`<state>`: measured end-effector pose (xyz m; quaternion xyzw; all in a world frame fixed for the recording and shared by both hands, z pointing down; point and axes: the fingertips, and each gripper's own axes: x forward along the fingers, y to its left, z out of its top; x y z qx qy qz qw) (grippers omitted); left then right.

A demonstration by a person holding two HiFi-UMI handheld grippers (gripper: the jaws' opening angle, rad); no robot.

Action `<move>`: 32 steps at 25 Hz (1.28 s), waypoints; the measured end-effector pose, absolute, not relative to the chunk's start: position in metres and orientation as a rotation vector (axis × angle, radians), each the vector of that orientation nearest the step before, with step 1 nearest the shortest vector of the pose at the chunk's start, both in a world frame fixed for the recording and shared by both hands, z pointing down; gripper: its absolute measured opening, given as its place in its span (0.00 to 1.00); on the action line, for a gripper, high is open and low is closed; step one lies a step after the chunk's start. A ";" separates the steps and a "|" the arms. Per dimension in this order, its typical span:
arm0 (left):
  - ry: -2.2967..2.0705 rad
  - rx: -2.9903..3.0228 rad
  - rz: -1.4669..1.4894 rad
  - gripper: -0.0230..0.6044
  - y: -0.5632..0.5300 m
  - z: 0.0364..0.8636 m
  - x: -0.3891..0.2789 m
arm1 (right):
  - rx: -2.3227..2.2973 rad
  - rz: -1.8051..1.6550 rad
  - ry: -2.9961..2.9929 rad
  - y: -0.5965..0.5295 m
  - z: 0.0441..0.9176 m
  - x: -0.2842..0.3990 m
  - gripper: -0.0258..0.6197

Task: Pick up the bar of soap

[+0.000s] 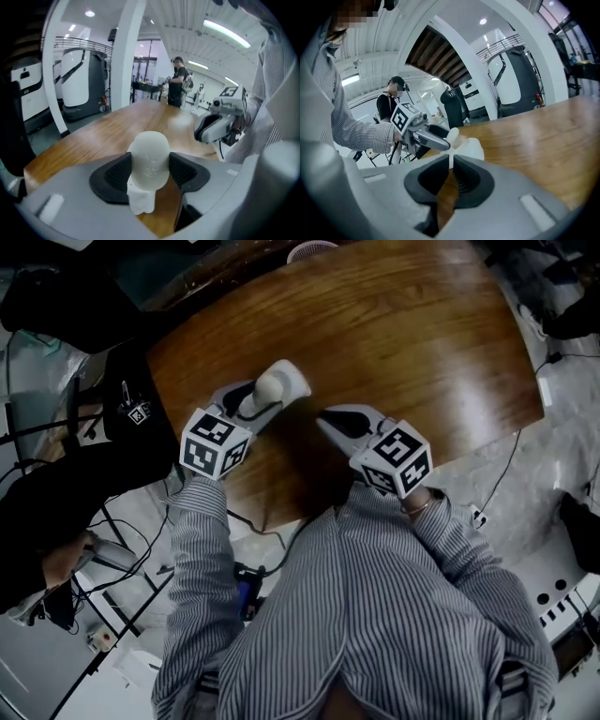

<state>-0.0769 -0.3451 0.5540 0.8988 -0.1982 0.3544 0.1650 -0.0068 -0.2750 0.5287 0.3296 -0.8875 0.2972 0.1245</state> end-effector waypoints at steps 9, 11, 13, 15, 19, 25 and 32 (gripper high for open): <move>-0.966 2.349 0.197 0.46 -0.301 0.468 -0.089 | 0.937 0.680 -2.664 -0.268 0.479 -0.011 0.06; -1.021 2.291 0.073 0.46 -0.290 0.458 -0.093 | 0.944 0.649 -2.686 -0.266 0.469 -0.019 0.04; -1.114 2.269 -0.012 0.46 -0.280 0.451 -0.100 | 0.935 0.656 -2.700 -0.262 0.464 -0.028 0.04; -1.225 2.265 -0.070 0.46 -0.271 0.446 -0.108 | 0.928 0.677 -2.698 -0.258 0.463 -0.034 0.04; -1.309 2.241 -0.135 0.46 -0.251 0.444 -0.113 | 0.941 0.655 -2.684 -0.254 0.458 -0.039 0.04; -1.315 2.134 -0.127 0.46 -0.233 0.462 -0.116 | 0.906 0.657 -2.681 -0.244 0.456 -0.051 0.04; -1.310 2.139 -0.118 0.46 -0.230 0.462 -0.109 | 0.907 0.637 -2.670 -0.240 0.455 -0.047 0.04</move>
